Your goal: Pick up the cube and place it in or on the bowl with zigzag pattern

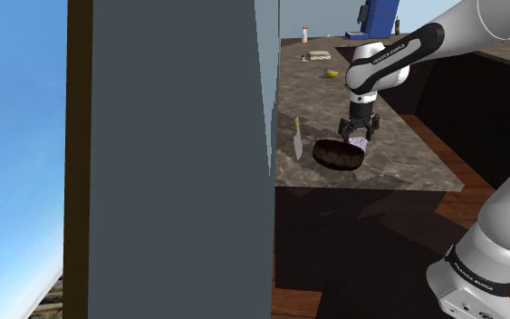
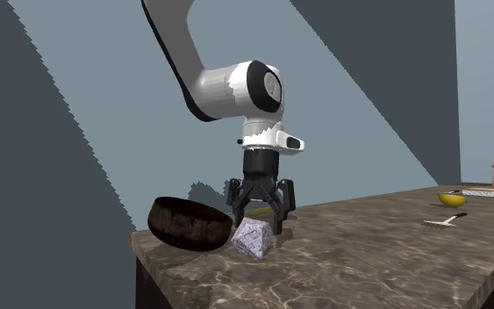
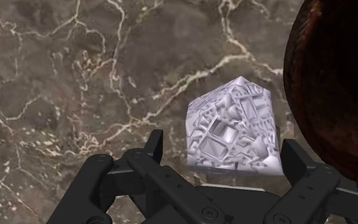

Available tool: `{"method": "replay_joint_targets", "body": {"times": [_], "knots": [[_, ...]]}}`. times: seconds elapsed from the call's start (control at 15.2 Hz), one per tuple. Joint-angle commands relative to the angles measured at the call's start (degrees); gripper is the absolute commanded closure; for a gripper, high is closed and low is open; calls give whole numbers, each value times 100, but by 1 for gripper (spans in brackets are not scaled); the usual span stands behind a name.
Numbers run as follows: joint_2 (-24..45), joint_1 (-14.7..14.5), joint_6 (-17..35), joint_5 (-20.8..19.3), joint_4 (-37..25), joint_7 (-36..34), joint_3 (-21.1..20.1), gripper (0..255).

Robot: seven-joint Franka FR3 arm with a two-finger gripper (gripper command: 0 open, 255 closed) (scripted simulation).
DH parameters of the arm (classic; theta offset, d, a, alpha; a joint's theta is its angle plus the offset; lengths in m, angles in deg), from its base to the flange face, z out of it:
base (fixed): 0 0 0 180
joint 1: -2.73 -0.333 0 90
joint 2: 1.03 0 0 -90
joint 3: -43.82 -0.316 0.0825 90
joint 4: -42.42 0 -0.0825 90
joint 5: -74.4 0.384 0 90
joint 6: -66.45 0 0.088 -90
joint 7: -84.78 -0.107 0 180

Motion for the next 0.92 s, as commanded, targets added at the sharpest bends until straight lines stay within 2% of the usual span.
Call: {"method": "replay_joint_targets", "body": {"times": [0.0, 0.33, 0.4, 0.86], "knots": [[51, -27, 8, 14, 32, -4, -26, 0], [51, -33, 8, 14, 32, -4, -20, 0], [50, -36, 18, 15, 42, -10, -23, 255], [-10, -44, -48, 9, 35, -33, -32, 255]]}}
